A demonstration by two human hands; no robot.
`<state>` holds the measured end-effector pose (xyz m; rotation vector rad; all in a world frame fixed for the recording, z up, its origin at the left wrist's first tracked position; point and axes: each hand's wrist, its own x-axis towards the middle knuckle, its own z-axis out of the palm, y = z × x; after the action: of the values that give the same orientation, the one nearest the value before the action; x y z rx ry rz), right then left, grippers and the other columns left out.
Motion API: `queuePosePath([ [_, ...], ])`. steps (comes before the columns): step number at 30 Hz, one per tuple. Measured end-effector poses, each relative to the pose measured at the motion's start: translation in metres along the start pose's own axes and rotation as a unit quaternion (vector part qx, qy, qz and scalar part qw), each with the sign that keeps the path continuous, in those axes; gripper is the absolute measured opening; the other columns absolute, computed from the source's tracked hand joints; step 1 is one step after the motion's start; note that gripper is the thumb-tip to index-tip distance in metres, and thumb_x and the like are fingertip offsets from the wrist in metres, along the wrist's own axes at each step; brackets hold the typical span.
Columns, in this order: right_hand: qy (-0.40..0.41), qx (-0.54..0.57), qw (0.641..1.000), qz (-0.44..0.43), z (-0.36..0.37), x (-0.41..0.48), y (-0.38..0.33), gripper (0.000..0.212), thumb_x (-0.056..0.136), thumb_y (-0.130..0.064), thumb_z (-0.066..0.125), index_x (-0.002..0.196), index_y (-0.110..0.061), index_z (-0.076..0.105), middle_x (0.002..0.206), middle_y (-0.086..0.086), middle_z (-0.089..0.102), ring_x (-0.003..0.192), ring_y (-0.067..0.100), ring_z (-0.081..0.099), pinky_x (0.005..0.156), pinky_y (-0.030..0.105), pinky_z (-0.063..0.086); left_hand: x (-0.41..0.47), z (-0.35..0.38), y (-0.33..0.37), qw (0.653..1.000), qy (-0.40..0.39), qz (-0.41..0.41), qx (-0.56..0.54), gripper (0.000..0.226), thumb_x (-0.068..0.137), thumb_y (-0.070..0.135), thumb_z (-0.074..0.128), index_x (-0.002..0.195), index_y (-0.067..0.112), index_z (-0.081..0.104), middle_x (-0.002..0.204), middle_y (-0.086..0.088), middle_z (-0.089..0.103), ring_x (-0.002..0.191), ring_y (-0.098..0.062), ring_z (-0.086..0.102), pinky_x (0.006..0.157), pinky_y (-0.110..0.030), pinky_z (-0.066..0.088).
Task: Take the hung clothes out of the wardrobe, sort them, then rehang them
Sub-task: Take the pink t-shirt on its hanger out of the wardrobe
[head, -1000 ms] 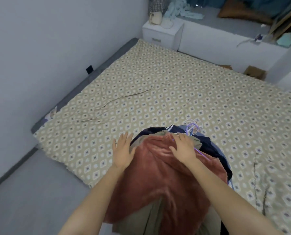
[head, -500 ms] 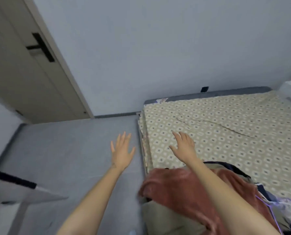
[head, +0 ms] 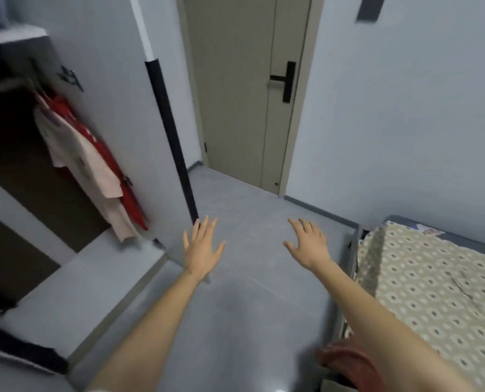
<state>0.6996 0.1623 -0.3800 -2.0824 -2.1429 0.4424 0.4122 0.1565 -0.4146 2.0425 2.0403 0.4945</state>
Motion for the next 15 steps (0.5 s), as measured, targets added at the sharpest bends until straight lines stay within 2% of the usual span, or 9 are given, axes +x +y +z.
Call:
queuePosePath([
  [7, -0.009, -0.007, 0.991, -0.134, 0.03, 0.061, -0.189, 0.066, 0.1, -0.046, 0.045, 0.155, -0.026, 0.016, 0.161, 0.005, 0.018, 0.148, 0.027, 0.015, 0.12, 0.041, 0.014, 0.015, -0.082, -0.159, 0.996, 0.048, -0.076, 0.005, 0.07, 0.098, 0.049, 0.049, 0.157, 0.026, 0.018, 0.165, 0.002, 0.011, 0.153, -0.02, 0.004, 0.121, -0.051, -0.002],
  [10, -0.011, -0.006, 0.984, -0.18, 0.041, 0.08, -0.255, 0.067, 0.1, -0.046, 0.046, 0.156, -0.025, 0.016, 0.161, 0.005, 0.018, 0.148, 0.028, 0.015, 0.12, 0.042, 0.014, 0.013, -0.108, -0.211, 0.992, 0.062, -0.114, -0.003, 0.074, 0.097, 0.051, 0.05, 0.158, 0.028, 0.015, 0.165, 0.004, 0.012, 0.153, -0.017, 0.004, 0.121, -0.051, 0.0],
  [15, -0.028, -0.025, 0.971, -0.238, 0.059, 0.107, -0.343, 0.068, 0.1, -0.046, 0.046, 0.156, -0.027, 0.013, 0.162, 0.005, 0.014, 0.149, 0.027, 0.01, 0.121, 0.042, 0.013, 0.011, -0.143, -0.28, 0.983, 0.093, -0.159, 0.004, 0.073, 0.097, 0.052, 0.051, 0.157, 0.025, 0.02, 0.165, 0.003, 0.016, 0.153, -0.018, 0.006, 0.12, -0.05, -0.001],
])
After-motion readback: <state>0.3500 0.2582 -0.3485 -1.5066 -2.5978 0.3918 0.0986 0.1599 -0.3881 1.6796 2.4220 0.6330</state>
